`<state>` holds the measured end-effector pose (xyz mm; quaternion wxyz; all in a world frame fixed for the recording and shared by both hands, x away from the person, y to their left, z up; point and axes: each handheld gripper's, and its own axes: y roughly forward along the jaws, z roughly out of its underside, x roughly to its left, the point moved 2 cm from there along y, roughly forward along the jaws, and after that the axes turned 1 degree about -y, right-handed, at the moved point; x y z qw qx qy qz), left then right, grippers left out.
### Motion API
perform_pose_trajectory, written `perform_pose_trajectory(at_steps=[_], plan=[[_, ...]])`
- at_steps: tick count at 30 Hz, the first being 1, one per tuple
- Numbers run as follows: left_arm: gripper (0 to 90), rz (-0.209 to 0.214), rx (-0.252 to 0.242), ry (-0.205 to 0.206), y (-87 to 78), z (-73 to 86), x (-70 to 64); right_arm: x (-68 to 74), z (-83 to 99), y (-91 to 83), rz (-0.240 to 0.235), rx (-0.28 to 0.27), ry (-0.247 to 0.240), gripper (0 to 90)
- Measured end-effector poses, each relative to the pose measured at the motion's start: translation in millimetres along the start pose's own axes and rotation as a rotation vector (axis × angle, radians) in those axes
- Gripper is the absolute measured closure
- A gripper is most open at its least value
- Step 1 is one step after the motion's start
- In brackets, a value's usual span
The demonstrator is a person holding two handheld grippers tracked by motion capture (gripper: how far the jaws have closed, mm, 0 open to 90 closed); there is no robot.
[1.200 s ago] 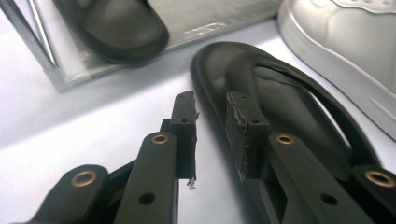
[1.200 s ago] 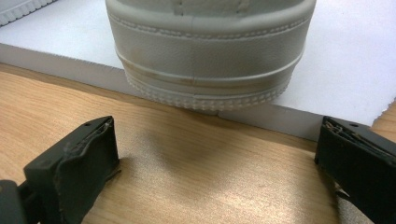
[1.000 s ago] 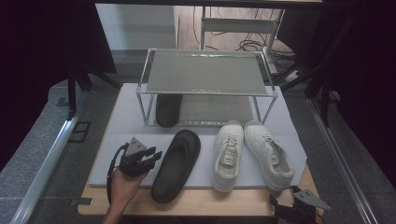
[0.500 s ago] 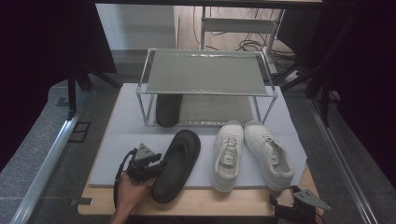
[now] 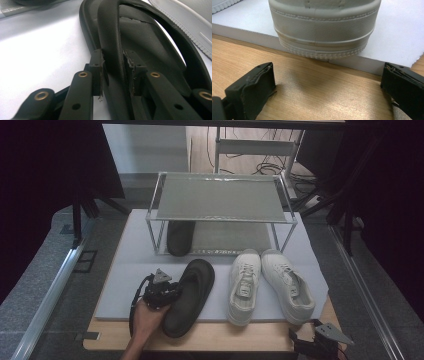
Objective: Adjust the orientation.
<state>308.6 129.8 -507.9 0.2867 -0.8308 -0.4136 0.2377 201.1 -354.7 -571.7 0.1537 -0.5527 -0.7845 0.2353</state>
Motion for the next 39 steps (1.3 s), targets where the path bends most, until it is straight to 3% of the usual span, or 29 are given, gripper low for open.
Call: perform_pose_trajectory(at_steps=[7, 20, 30, 39], plan=[[77.9, -0.001, 0.003, -0.004, -0.1, -4.2, -1.5, 0.0, 0.0, 0.0, 0.0, 0.0, 0.0, 0.0], [78.7, -0.02, 0.007, 0.037, -7.3, -18.0, -3.7, -0.1, 0.0, 0.0, 0.0, 0.0, -0.001, 0.0], [78.5, -0.026, -0.034, 0.023, -10.1, -39.0, -3.4, 0.0, 0.0, 0.0, 0.0, 0.0, 0.0, 0.0], [78.2, -0.045, -0.064, -0.018, 7.1, -64.2, -0.4, -0.1, 0.1, 0.0, -0.001, 0.0, -0.001, 0.0]])
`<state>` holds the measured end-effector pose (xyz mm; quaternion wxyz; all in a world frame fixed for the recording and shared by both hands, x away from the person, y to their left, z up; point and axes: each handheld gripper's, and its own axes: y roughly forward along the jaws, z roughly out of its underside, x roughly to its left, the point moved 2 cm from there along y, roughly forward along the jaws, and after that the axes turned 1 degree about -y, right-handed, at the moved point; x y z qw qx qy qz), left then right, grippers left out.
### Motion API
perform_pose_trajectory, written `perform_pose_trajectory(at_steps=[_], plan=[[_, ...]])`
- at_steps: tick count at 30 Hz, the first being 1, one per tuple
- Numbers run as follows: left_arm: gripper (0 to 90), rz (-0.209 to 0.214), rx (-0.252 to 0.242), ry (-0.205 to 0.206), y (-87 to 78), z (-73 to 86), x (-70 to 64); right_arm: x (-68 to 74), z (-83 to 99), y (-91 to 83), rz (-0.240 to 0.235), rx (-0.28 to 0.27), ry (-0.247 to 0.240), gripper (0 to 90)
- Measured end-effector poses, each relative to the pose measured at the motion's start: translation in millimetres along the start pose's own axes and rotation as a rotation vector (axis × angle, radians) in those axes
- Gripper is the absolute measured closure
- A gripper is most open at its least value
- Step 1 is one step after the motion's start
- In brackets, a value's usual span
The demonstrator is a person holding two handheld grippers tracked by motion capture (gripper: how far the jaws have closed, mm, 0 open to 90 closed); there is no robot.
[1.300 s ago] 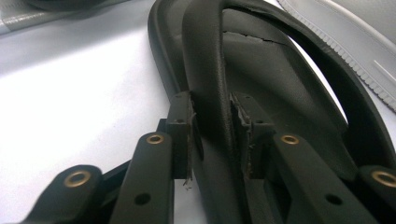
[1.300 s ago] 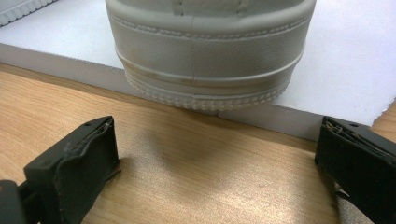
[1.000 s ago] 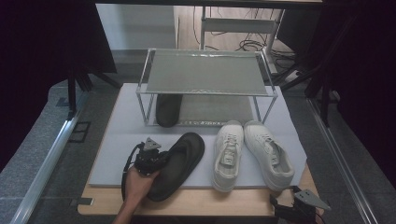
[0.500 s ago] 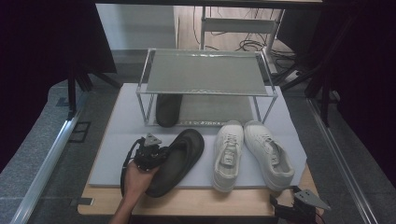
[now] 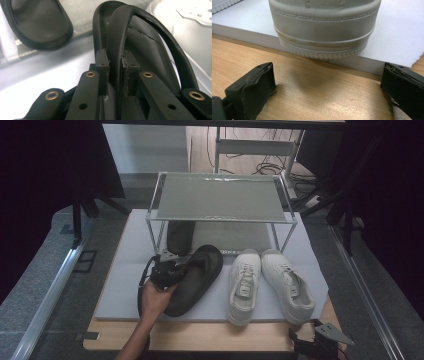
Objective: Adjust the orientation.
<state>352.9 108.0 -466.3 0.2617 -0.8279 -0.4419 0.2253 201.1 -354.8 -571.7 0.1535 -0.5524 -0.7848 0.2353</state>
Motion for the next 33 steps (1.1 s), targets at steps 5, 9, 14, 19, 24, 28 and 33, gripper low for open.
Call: perform_pose_trajectory(at_steps=[5, 9, 14, 19, 24, 28, 33], plan=[[78.0, -0.013, -0.011, -0.016, 9.6, -6.7, 2.1, -0.1, 0.0, 0.0, 0.0, 0.0, 0.0, 0.0], [77.8, -0.029, -0.02, -0.026, 19.2, -13.7, 2.9, 0.0, 0.0, 0.0, 0.0, 0.0, 0.0, 0.0], [77.8, -0.046, -0.041, -0.04, 31.8, -24.2, 0.9, -0.1, 0.0, 0.0, 0.0, -0.001, -0.001, 0.0], [77.8, -0.069, -0.054, -0.054, 45.0, -32.3, 0.7, -0.2, 0.1, 0.0, 0.0, 0.0, -0.002, 0.0], [77.7, -0.103, -0.055, -0.075, 61.0, -37.5, 2.5, -0.3, 0.1, -0.1, -0.001, -0.001, -0.001, 0.0], [77.6, -0.131, -0.063, -0.107, 71.5, -39.6, 6.4, -0.4, 0.1, -0.3, -0.003, 0.001, -0.003, 0.0], [77.4, -0.169, -0.077, -0.145, 80.8, -41.6, 12.3, -0.4, 0.2, -0.1, -0.002, -0.003, -0.002, 0.0]])
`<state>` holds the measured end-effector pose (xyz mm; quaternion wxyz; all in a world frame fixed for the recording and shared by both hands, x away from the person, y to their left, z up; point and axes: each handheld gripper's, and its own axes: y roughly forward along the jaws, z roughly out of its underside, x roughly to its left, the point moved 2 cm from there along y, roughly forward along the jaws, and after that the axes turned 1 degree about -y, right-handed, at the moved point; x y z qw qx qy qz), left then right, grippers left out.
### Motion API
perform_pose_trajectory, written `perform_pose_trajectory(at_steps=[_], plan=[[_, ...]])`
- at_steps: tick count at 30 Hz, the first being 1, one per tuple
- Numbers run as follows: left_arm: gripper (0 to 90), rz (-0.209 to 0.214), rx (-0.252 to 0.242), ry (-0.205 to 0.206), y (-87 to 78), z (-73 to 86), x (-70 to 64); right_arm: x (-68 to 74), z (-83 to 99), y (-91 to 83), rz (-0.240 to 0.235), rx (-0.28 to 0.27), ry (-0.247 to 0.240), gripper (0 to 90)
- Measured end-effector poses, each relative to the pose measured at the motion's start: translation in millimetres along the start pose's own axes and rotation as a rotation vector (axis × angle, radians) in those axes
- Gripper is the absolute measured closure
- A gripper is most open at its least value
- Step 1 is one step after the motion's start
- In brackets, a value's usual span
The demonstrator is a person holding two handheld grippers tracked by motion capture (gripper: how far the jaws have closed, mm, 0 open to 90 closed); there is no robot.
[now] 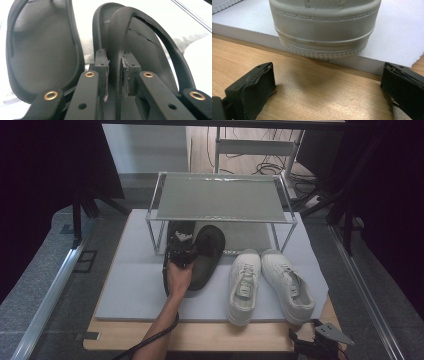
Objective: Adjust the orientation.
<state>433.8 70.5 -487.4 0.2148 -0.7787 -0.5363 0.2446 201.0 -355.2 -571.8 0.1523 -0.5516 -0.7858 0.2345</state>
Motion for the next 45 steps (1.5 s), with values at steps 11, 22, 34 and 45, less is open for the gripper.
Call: perform_pose_trajectory(at_steps=[11, 22, 34, 45], plan=[[76.8, -0.065, 0.027, -0.044, 15.0, -0.1, 6.9, -0.1, 0.1, -0.1, -0.001, -0.001, -0.001, 0.0], [72.1, 0.023, -0.001, 0.006, -8.6, 6.5, 14.0, -0.2, 0.2, -0.1, -0.002, -0.001, -0.002, 0.0], [81.7, 0.167, 0.0, 0.174, -57.0, 40.2, 7.0, 0.0, 0.1, -0.1, 0.0, -0.001, 0.0, 0.0], [89.8, 0.242, 0.067, 0.222, -81.1, 90.5, 3.3, 0.2, 0.0, 0.0, 0.001, 0.0, 0.0, 0.0]])
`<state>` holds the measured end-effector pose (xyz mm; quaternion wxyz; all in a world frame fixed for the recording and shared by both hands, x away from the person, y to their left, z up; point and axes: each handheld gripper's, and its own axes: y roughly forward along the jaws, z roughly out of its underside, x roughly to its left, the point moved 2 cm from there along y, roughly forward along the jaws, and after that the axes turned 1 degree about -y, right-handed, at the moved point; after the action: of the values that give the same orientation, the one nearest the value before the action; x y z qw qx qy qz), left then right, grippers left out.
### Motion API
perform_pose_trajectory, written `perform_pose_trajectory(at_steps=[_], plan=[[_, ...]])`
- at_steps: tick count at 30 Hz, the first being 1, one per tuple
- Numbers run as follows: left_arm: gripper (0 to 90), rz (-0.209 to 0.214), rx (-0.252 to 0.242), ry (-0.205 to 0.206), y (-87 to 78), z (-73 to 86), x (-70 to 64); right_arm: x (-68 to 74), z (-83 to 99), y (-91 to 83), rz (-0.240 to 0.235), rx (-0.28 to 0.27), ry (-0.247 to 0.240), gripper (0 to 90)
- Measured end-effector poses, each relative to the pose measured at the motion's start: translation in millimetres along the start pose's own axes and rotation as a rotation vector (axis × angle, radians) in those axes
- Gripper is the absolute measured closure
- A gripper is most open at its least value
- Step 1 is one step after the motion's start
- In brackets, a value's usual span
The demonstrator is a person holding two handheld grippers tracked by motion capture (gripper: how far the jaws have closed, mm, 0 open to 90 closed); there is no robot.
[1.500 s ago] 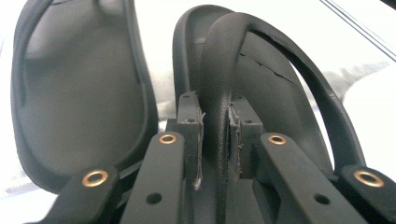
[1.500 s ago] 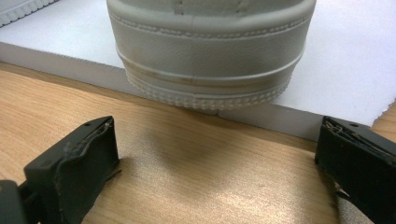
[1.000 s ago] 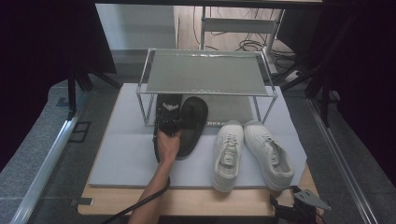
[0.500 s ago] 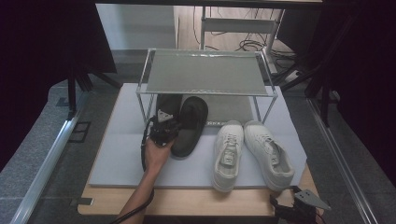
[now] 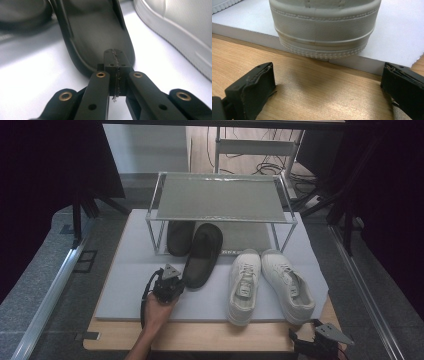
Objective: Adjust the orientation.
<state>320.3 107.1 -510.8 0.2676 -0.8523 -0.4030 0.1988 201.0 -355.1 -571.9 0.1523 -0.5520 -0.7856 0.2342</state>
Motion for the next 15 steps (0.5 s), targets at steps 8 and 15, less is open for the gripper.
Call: perform_pose_trajectory(at_steps=[8, 15], plan=[[89.8, -0.019, 0.038, 0.035, 2.7, 15.6, -7.1, 0.0, 0.0, 0.0, 0.0, 0.001, 0.0, 0.0], [89.8, -0.038, 0.056, 0.053, 13.4, 17.0, -6.8, 0.0, 0.0, 0.0, 0.0, 0.0, 0.0, 0.0]])
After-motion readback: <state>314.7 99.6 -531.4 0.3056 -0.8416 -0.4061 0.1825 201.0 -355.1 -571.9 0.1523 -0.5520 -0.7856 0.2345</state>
